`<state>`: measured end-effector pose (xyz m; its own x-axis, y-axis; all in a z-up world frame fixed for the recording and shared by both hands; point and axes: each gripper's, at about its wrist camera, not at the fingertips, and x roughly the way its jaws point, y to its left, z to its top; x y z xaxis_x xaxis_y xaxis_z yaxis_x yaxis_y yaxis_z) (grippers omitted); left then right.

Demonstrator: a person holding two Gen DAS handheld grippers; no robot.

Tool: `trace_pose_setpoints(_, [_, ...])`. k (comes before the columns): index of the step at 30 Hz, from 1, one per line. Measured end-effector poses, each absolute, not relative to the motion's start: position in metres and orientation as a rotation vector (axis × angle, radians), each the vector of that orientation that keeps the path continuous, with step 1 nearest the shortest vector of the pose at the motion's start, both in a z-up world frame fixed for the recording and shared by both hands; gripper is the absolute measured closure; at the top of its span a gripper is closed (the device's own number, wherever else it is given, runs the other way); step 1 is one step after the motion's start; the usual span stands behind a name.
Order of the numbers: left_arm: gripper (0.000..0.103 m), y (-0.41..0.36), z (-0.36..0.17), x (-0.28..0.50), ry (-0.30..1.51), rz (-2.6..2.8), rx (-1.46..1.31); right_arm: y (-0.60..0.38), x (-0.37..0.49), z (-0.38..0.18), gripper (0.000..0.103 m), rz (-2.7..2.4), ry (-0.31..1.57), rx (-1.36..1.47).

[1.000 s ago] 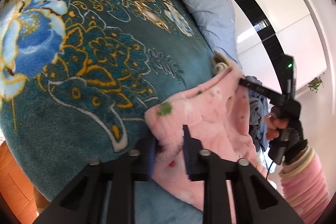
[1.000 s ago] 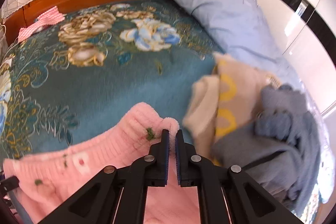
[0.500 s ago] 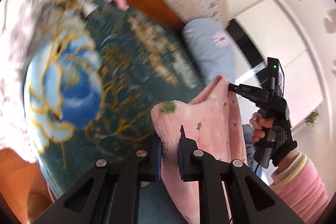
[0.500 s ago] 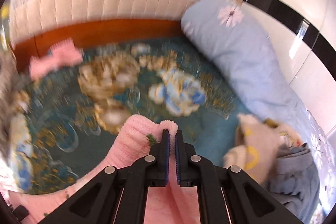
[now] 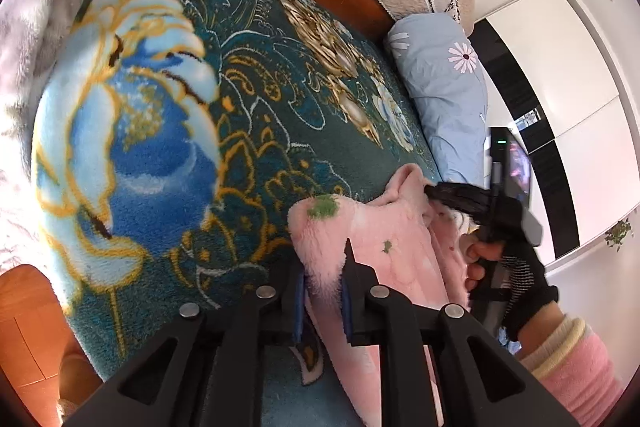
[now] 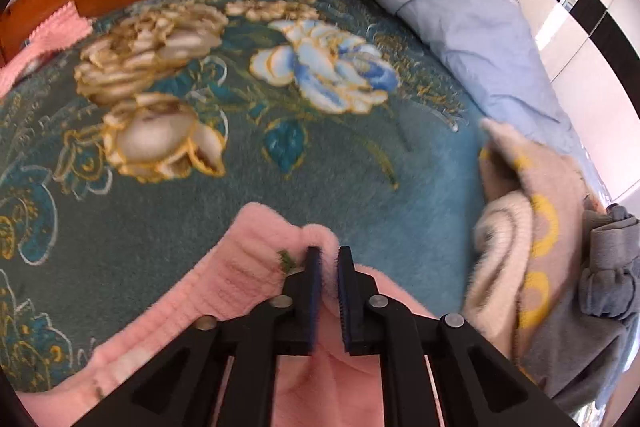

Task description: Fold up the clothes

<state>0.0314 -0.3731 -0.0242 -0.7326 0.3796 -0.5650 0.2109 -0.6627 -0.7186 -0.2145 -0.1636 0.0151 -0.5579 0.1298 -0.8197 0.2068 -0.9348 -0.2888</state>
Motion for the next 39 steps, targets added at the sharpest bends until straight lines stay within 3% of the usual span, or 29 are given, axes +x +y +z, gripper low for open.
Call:
trace_pose_setpoints(3, [0.082, -0.375, -0.022, 0.035, -1.23, 2.571, -1.091, -0.147, -0.2, 0.042, 0.055, -2.722, 0.46, 1.382])
trace_pose_setpoints(4, [0.076, -0.376, -0.02, 0.037, -1.222, 2.59, -1.084, -0.139, -0.192, 0.054, 0.051, -2.731, 0.418, 1.354])
trace_pose_setpoints(10, [0.058, -0.376, -0.002, 0.055, -1.13, 2.705, -0.955, -0.056, -0.13, 0.121, 0.045, -2.766, 0.299, 1.206])
trace_pose_setpoints(16, [0.056, -0.346, 0.012, 0.065, -0.933, 2.74, -0.908, 0.09, -0.058, 0.15, 0.039, -2.912, 0.104, 1.21])
trace_pose_setpoints(21, [0.054, -0.308, 0.023, 0.069, -0.737, 2.728, -0.891, 0.238, 0.018, 0.128, 0.037, -3.029, -0.264, 1.325])
trace_pose_setpoints(27, [0.051, -0.268, 0.02, 0.079, -0.789, 2.588, -0.912, 0.366, 0.12, 0.091, 0.036, -3.169, -0.595, 1.378])
trace_pose_setpoints(32, [0.051, -0.202, 0.02, 0.078, -0.77, 2.417, -0.979, 0.408, 0.166, 0.069, 0.036, -3.204, -0.862, 1.242])
trace_pose_setpoints(36, [0.048, -0.139, 0.032, 0.075, -0.603, 2.358, -1.014, 0.402, 0.169, 0.051, 0.036, -3.161, -0.948, 1.046])
trace_pose_setpoints(39, [0.044, -0.092, 0.043, 0.07, -0.476, 2.329, -1.027, 0.391, 0.162, 0.048, 0.036, -3.107, -0.9, 1.028])
